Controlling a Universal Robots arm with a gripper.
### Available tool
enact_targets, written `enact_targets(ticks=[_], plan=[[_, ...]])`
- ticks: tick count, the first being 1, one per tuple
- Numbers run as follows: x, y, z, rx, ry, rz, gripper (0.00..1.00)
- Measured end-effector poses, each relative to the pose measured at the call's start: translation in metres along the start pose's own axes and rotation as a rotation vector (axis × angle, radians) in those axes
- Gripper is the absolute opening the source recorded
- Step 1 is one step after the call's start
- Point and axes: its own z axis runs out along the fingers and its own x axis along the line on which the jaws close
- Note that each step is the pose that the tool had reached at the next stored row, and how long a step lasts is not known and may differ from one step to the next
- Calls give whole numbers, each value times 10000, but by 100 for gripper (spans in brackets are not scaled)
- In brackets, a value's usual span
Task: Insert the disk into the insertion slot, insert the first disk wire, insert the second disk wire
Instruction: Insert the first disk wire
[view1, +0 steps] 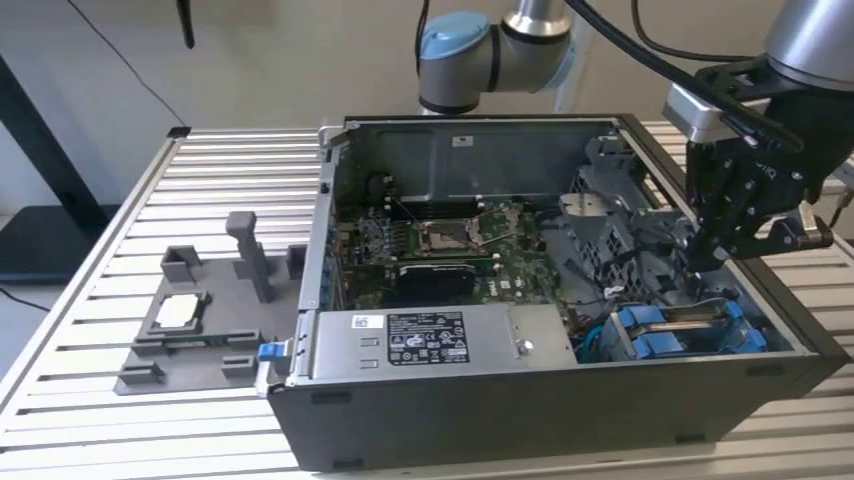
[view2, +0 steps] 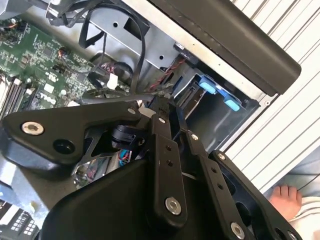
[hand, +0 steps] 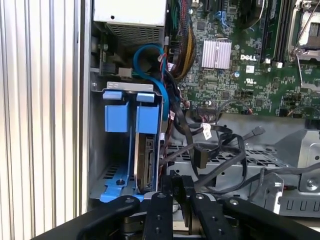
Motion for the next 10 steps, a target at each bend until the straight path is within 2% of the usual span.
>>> enact_targets(ticks=[10], plan=[[77,-89,75,-370,-16,13,20]])
